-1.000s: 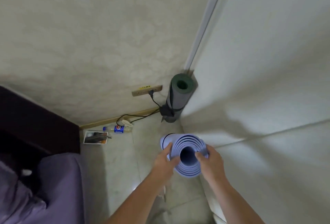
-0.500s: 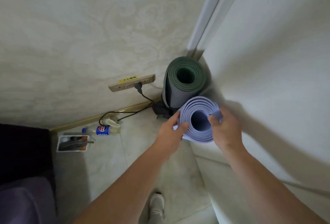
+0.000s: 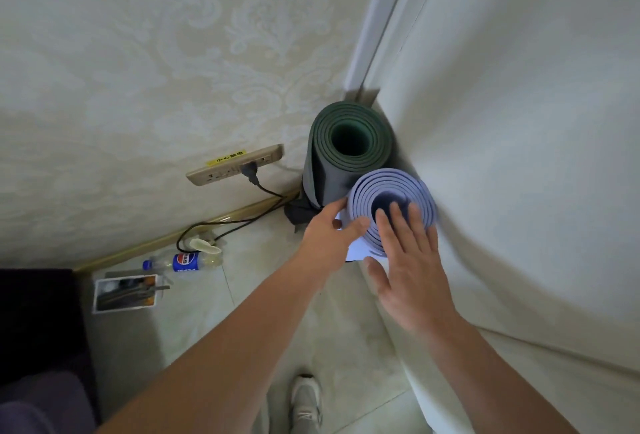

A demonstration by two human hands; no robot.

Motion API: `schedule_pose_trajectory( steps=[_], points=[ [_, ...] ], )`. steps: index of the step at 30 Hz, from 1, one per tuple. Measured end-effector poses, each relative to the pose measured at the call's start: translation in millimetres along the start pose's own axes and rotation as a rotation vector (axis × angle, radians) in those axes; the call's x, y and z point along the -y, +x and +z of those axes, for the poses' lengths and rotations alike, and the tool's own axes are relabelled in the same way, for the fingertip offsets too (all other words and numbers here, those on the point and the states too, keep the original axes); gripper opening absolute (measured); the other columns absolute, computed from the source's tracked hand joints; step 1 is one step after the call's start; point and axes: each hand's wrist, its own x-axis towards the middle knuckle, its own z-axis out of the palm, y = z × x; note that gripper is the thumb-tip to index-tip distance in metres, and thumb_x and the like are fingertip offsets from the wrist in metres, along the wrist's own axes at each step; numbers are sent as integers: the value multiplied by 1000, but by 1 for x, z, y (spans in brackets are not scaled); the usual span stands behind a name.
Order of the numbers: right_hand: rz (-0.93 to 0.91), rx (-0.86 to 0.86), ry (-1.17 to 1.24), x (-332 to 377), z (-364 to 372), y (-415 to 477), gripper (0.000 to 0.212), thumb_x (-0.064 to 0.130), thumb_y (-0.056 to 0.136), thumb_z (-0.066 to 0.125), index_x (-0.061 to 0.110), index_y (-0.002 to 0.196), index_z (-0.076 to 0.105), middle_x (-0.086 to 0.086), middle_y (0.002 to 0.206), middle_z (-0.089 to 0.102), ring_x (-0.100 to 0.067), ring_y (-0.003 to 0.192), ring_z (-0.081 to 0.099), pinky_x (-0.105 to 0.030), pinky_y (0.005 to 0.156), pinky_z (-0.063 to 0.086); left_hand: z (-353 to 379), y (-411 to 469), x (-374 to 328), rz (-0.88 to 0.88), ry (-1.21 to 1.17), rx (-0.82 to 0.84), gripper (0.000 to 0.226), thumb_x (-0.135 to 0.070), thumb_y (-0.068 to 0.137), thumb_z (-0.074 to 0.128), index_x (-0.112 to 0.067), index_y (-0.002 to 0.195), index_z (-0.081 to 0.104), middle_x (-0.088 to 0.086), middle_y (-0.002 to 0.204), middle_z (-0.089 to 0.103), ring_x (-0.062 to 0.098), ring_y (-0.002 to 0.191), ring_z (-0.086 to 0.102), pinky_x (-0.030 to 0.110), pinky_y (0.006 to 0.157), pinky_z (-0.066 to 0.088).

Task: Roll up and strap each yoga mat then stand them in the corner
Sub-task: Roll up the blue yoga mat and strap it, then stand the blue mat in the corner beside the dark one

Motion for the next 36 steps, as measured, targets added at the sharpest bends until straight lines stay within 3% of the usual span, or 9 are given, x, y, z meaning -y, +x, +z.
schedule_pose_trajectory(
  steps=[3,5,8,13,16,19,25,30,36],
  points=[
    [-8,21,28,3,-11,-6,66,46,94,38,16,153,31,-12,161,26,-27,151,15,-46,120,15,-2,-18,-4,-51,-17,4,31,-30,97,63,-25,127,55,-5,108,67,6,93,63,20,74,48],
    [-3,-18,68,11,-27,-15,60,42,95,39,11,146,43,-16,155,38,-31,145,31,-47,116,27,-4,-40,-9,-109,-74,-66,24,-33,100,57,-31,123,50,-10,106,62,7,95,61,21,73,45],
    [-10,-146,124,31,-64,-33,45,34,92,45,6,122,63,-15,126,62,-35,114,59,-44,94,50,-12,-84,-20,-191,-123,-200,26,-35,102,52,-21,124,55,-2,111,63,21,102,63,34,84,49],
    [20,-103,183,77,-126,-83,39,34,86,41,11,102,68,-9,93,66,-35,80,63,-39,66,53,-26,-190,-41,-250,-258,-283,21,-29,103,51,-13,115,59,9,109,70,32,98,69,46,87,54],
    [14,-16,211,104,-157,-113,44,37,88,38,12,107,69,-8,99,66,-35,86,63,-41,71,51,-38,-251,-47,-249,-268,-288,27,-25,103,51,-7,121,59,8,101,73,28,82,71,39,72,54],
    [70,34,275,130,-186,-141,34,28,94,50,9,117,66,-13,111,63,-38,100,59,-42,83,45,-50,-303,-54,-232,-213,-287,28,-22,103,51,-6,125,57,7,98,71,24,78,68,32,63,50],
    [155,19,364,191,-229,-211,32,26,99,49,15,126,60,-9,121,57,-30,112,53,-36,90,41,-73,-400,-53,-156,-157,-246,24,-20,103,50,-7,122,57,13,106,69,26,79,66,32,63,48],
    [228,-36,412,256,-268,-315,31,27,98,48,17,125,60,-6,123,56,-26,114,53,-35,92,42,-90,-516,-25,-54,-155,-227,16,-16,103,49,-8,112,58,8,89,68,25,71,64,32,61,47],
    [321,-129,507,318,-297,-468,29,20,98,49,13,121,64,-8,120,59,-26,109,57,-31,89,43,-95,-655,32,28,-172,-153,14,-14,101,49,-9,111,57,9,89,68,25,72,65,31,62,45]
  ],
)
